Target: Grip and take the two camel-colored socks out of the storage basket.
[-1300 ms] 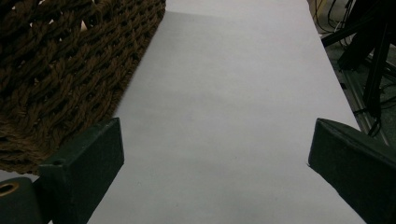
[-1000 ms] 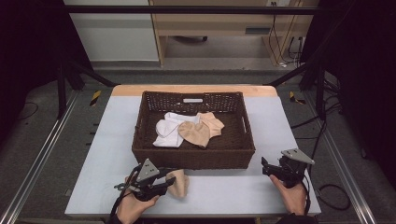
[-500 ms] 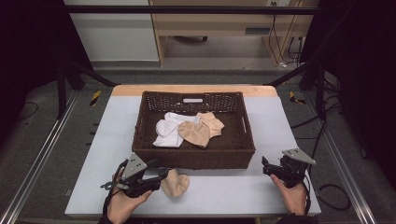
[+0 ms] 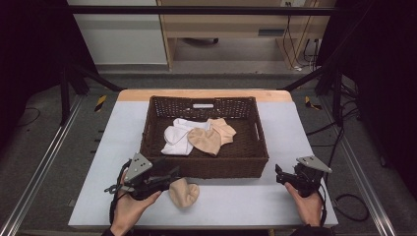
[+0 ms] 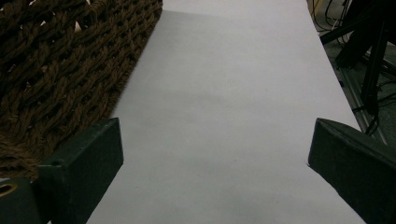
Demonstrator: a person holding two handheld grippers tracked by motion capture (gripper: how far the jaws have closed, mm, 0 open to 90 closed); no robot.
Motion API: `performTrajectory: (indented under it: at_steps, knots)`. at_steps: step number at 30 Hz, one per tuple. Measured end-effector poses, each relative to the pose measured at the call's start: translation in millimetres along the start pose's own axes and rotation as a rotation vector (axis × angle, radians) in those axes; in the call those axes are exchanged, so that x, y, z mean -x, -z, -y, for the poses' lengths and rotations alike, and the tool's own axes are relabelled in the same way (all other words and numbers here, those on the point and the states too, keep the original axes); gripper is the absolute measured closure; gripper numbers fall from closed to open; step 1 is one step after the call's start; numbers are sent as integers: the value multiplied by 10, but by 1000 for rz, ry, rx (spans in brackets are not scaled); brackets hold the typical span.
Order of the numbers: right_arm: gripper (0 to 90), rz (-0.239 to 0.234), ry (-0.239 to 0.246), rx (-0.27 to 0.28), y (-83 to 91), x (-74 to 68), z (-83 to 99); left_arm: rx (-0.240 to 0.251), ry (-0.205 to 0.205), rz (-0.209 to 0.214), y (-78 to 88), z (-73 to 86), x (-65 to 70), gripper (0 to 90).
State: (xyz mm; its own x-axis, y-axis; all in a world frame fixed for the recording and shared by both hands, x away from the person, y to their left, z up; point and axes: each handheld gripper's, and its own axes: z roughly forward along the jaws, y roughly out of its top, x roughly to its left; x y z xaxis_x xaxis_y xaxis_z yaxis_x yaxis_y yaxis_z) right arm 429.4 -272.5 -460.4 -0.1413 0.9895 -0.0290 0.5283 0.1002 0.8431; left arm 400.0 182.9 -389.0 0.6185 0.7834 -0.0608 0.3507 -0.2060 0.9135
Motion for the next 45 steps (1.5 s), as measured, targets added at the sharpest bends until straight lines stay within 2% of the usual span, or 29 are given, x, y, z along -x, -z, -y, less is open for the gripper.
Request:
performTrajectory:
  at_steps: [5,7,11,17,20,23,25,27,34,35,43,45]
  knots:
    - [35,2,-4,1,4,0,-2,20,0,10,-59,-136,-10,399]
    - [36,5,-5,-2,-1,5,-3,35,-14,20,-93,-240,1,401]
    - [36,7,-7,0,0,8,-6,50,-26,13,-121,-365,-8,402]
    - [36,9,-9,3,2,17,-7,73,-22,-2,-176,-636,-76,410]
    - [37,12,-11,-1,-6,14,-8,79,-12,14,-234,-756,-103,417]
    - [37,15,-12,0,-11,18,-9,66,-21,-7,-350,-893,-150,426]
    - [37,16,-10,2,-11,21,-9,66,-25,-12,-382,-923,-159,427]
    - [37,17,-10,5,-11,27,-9,63,-45,-36,-473,-999,-196,434]
    - [38,16,-18,1,-16,22,-11,55,-42,-64,-677,-1093,-297,440]
    - [38,15,-18,1,-18,20,-11,48,-62,-79,-755,-1122,-320,440]
    - [38,16,-13,1,-29,23,-11,42,-84,-90,-1018,-1243,-350,448]
    - [38,16,-12,2,-30,24,-11,36,-68,-88,-1113,-1266,-358,448]
